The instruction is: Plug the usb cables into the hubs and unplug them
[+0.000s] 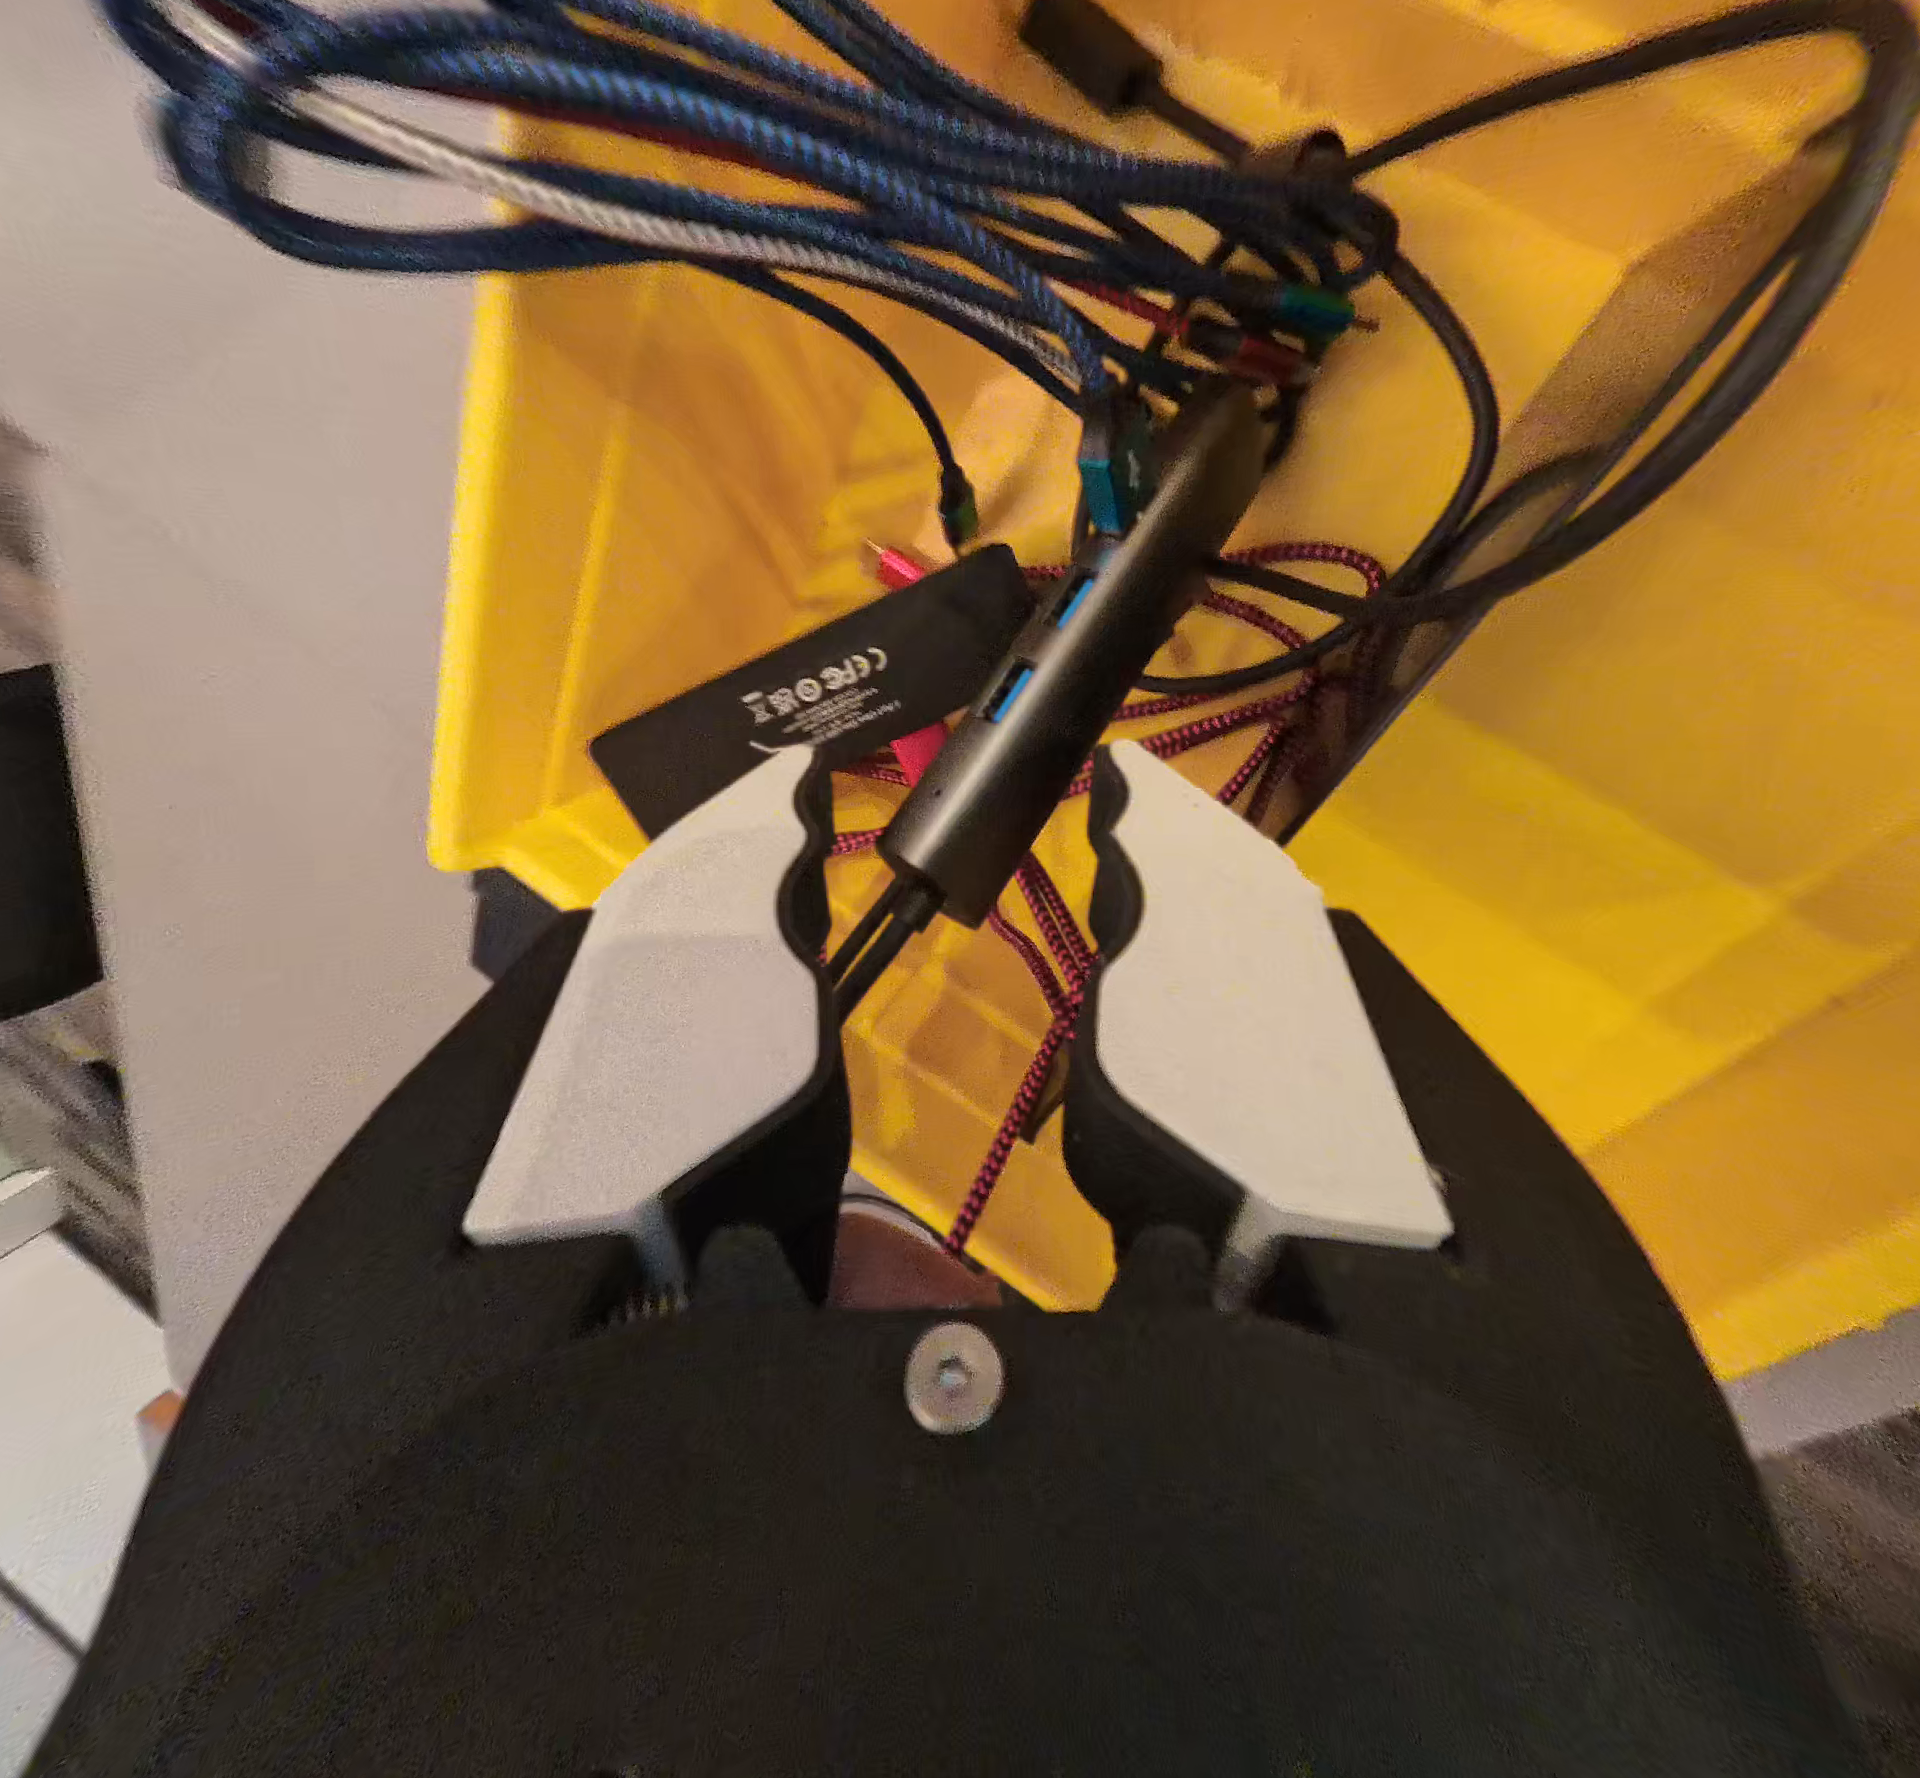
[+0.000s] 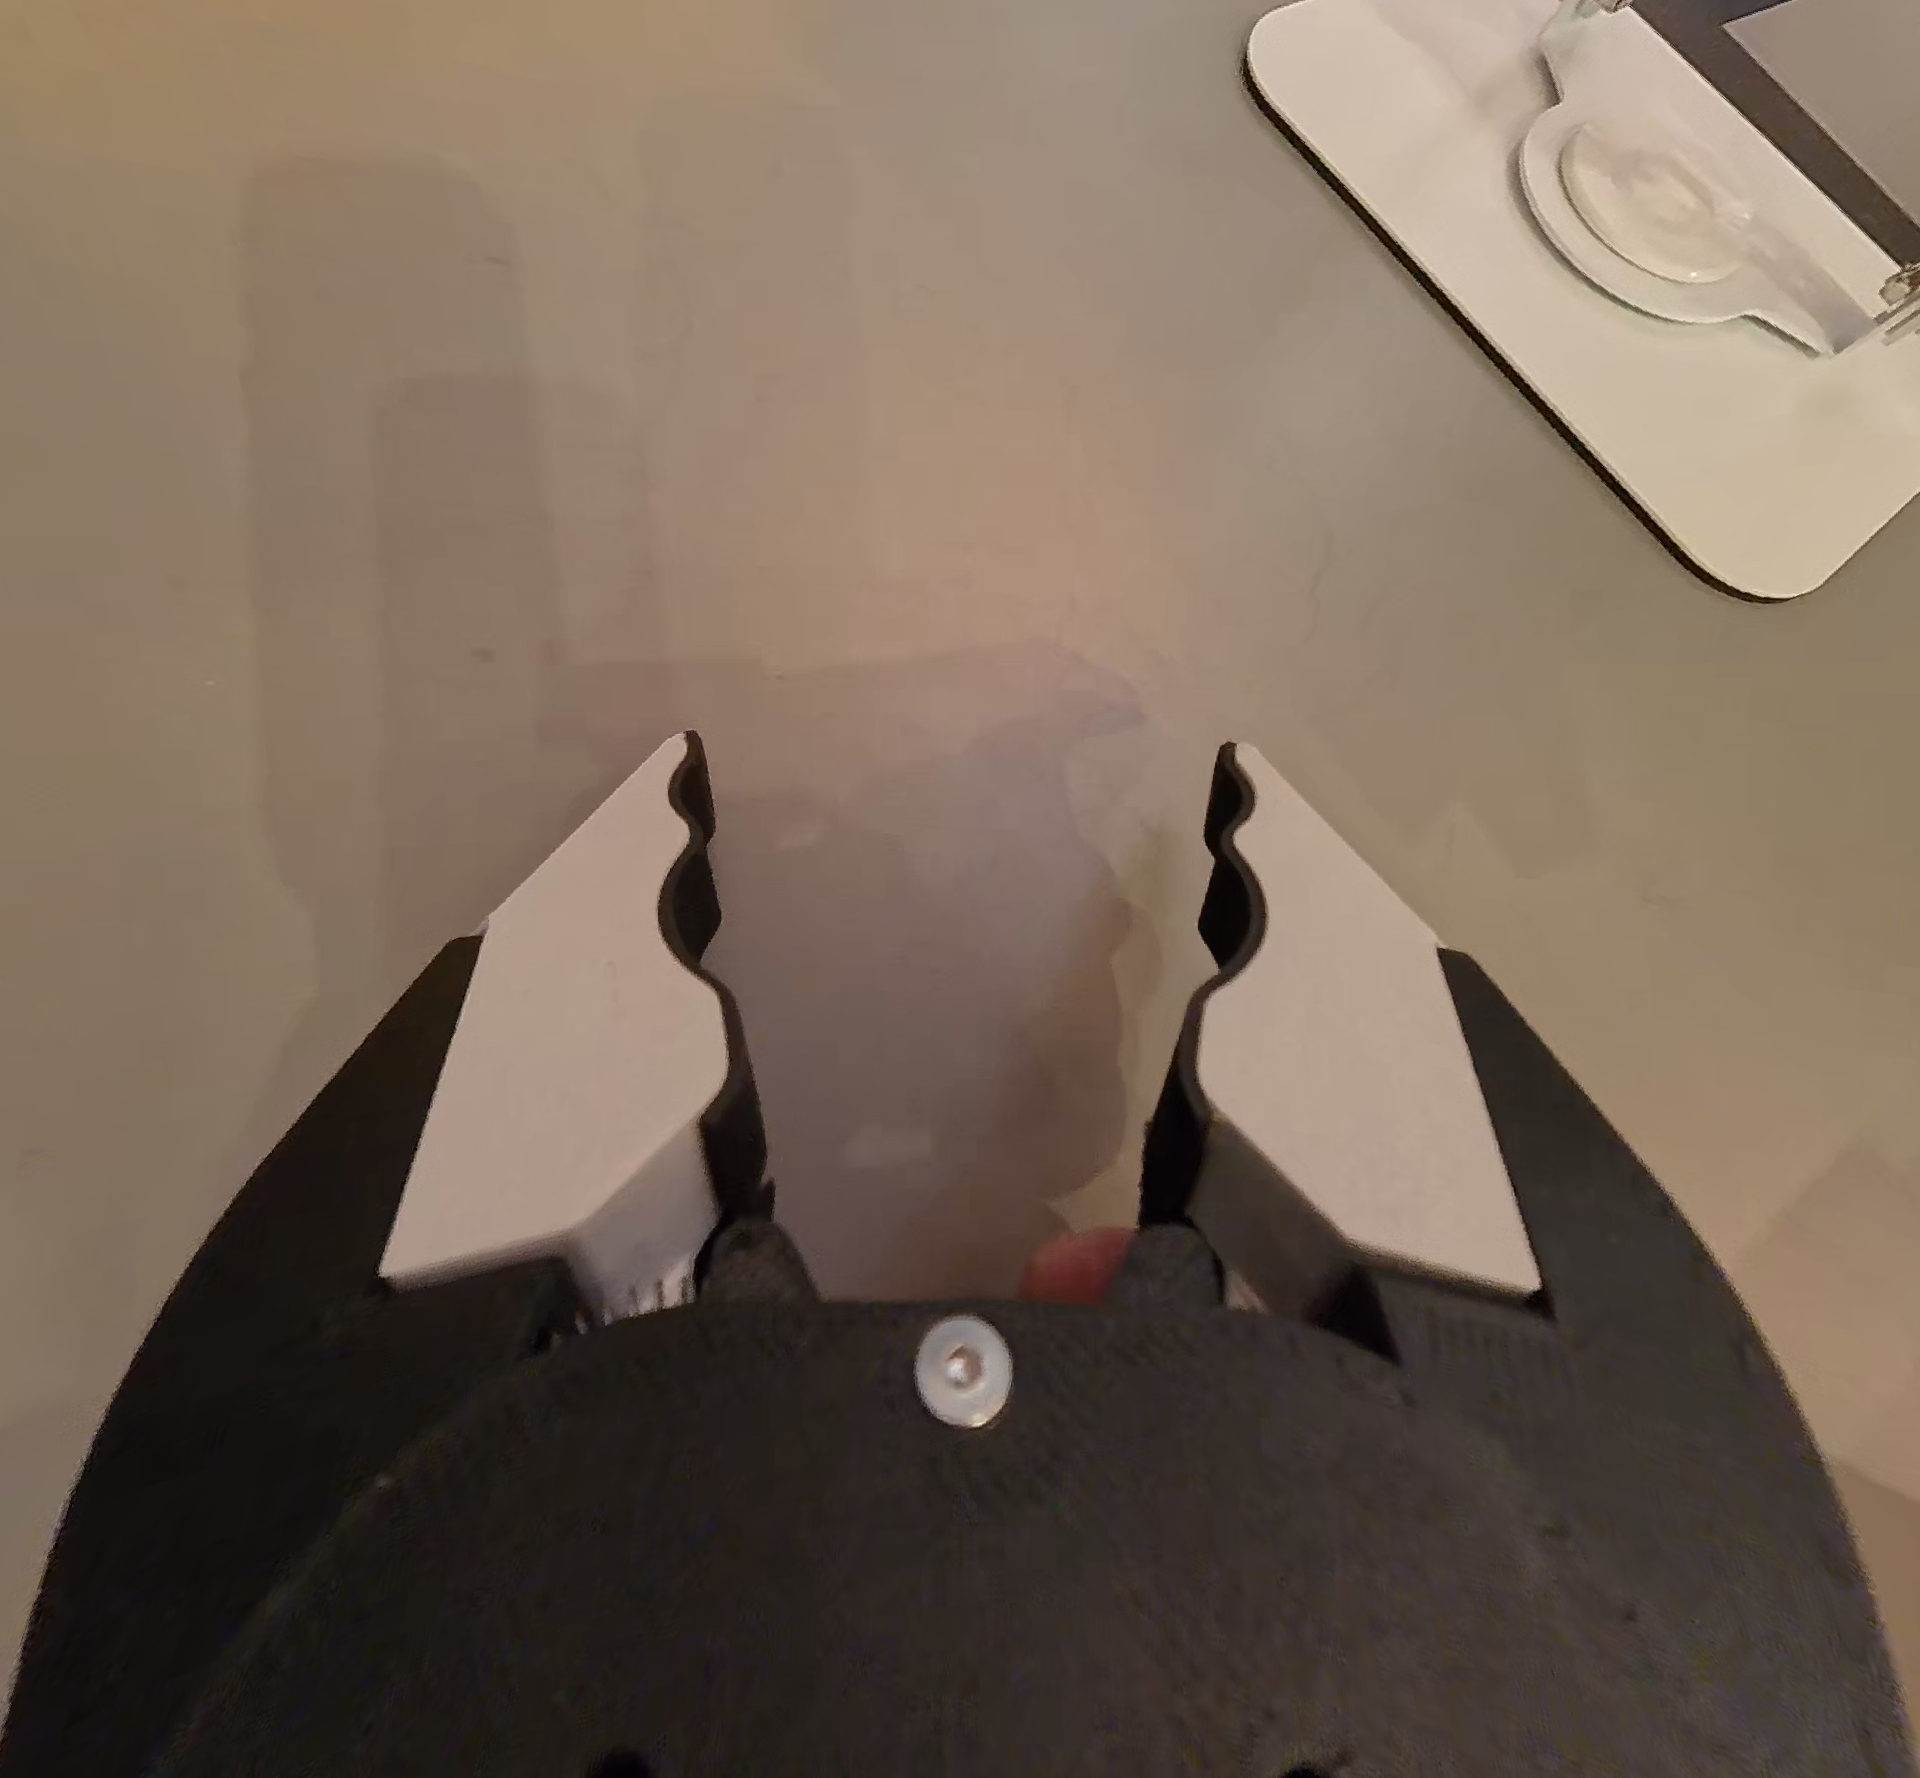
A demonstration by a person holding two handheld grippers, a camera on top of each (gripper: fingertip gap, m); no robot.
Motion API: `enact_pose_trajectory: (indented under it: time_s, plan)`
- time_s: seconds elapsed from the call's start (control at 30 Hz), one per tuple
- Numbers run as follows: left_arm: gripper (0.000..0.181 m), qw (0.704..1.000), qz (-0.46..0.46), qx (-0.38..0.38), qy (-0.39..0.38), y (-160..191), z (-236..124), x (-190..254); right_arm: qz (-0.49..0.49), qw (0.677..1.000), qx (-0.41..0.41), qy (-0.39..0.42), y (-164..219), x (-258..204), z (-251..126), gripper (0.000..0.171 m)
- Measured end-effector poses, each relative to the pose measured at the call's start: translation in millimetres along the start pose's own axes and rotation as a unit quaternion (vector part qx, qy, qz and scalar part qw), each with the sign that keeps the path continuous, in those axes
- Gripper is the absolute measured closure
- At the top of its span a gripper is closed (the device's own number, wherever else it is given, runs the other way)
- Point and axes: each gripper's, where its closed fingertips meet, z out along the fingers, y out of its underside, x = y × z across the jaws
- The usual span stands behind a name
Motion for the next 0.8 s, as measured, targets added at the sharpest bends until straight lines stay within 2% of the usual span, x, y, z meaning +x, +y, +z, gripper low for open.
enact_pose_trajectory:
  time_s: [0.07, 0.13, 0.3, 0.47, 0.8]
  plan:
    - [0.136, 0.999, 0.009, -0.023, 0.041, 7.0, 8.8, 5.2, 0.003, 1.0, -0.001, -0.003, 0.3, 0.1, 0.3, 0.078]
    - [0.146, 0.996, 0.017, -0.046, 0.072, 12.6, 13.3, 10.5, 0.007, 1.0, -0.003, -0.006, 0.7, 0.2, 0.6, 0.078]
    - [0.162, 0.995, 0.034, -0.045, 0.079, 13.1, 1.7, 9.3, 0.012, 1.0, -0.005, -0.012, 1.2, 0.3, 1.4, 0.079]
    - [0.163, 0.998, 0.049, -0.037, 0.022, 9.8, -29.4, -8.1, 0.012, 1.0, -0.006, -0.015, 1.3, 0.1, 1.7, 0.079]
    - [0.164, 0.996, 0.042, 0.021, -0.078, -1.9, -116.3, -44.3, 0.005, 1.0, -0.002, -0.012, 0.6, -0.6, 1.0, 0.08]
